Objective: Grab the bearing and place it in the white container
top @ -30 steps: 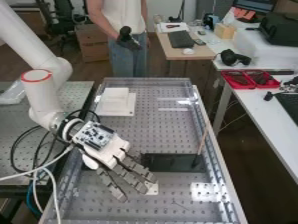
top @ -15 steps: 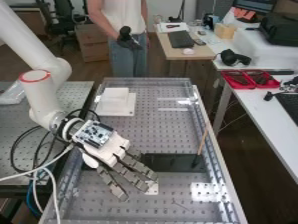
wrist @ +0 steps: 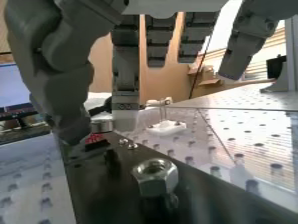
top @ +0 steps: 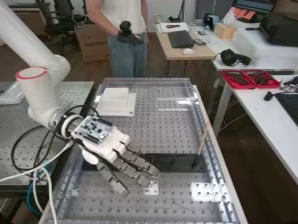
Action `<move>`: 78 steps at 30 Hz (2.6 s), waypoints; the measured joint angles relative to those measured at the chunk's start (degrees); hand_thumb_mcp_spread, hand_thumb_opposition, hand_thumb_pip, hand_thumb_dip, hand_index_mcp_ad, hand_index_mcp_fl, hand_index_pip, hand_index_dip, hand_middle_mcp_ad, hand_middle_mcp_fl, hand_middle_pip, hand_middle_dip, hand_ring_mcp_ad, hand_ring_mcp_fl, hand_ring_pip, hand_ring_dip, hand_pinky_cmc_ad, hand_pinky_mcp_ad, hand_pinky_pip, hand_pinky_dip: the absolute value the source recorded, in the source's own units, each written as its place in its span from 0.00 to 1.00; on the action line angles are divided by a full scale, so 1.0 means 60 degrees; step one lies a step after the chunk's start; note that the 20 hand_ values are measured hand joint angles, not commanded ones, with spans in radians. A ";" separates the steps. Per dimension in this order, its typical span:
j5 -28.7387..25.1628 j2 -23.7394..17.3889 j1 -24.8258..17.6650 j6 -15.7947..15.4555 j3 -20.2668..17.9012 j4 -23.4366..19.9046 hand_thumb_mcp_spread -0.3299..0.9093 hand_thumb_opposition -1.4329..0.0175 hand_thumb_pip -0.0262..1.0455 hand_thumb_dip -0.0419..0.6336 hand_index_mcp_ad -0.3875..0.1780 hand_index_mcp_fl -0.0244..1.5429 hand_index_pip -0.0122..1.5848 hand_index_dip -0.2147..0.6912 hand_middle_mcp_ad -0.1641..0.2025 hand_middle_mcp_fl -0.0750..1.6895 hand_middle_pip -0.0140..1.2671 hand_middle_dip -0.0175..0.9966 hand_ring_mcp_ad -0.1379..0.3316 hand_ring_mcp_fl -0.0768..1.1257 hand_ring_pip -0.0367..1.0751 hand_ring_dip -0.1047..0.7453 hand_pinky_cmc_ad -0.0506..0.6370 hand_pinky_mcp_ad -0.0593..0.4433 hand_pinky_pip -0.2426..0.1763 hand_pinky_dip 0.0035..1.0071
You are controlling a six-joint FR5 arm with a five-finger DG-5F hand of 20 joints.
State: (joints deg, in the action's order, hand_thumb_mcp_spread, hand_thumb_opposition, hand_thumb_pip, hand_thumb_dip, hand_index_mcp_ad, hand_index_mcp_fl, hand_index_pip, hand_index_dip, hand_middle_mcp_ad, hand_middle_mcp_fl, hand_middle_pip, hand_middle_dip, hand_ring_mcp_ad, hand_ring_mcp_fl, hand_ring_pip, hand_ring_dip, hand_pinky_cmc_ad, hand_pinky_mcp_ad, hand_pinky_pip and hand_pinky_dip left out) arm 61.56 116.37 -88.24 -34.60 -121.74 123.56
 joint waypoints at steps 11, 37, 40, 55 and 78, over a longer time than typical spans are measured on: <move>0.0401 -0.1002 -0.0168 -0.0269 -0.0116 0.0239 0.56 0.44 0.58 0.41 0.56 0.23 0.97 0.29 0.48 0.06 0.11 0.27 0.46 0.06 0.11 0.26 0.61 0.70 0.40 0.45; -0.1333 -0.3606 -0.3487 -0.1150 -0.0925 0.1902 0.56 0.44 0.58 0.41 0.56 0.23 0.97 0.29 0.48 0.06 0.11 0.27 0.46 0.06 0.11 0.26 0.59 0.70 0.44 0.42; -0.1616 -0.3902 -0.4002 -0.1224 -0.1070 0.2045 0.56 0.45 0.58 0.41 0.56 0.23 0.97 0.29 0.47 0.06 0.11 0.27 0.46 0.06 0.11 0.26 0.59 0.70 0.44 0.41; -0.1637 -0.4686 -0.5472 -0.0901 -0.2168 0.1920 0.56 0.45 0.58 0.41 0.56 0.23 0.97 0.29 0.48 0.08 0.11 0.27 0.46 0.06 0.11 0.26 0.59 0.70 0.48 0.37; -0.1957 -0.3445 -0.6304 -0.0084 -0.2807 0.1289 0.56 0.45 0.58 0.41 0.56 0.23 0.97 0.29 0.48 0.08 0.11 0.27 0.46 0.06 0.11 0.26 0.58 0.70 0.51 0.36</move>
State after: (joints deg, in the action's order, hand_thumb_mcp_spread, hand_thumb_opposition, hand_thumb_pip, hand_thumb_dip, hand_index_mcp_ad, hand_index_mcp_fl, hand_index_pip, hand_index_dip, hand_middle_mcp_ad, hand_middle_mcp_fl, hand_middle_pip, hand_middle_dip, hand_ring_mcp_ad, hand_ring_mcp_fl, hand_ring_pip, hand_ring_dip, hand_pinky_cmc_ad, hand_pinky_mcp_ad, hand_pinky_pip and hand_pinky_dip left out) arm 49.82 95.69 -126.06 -35.11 -138.58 131.29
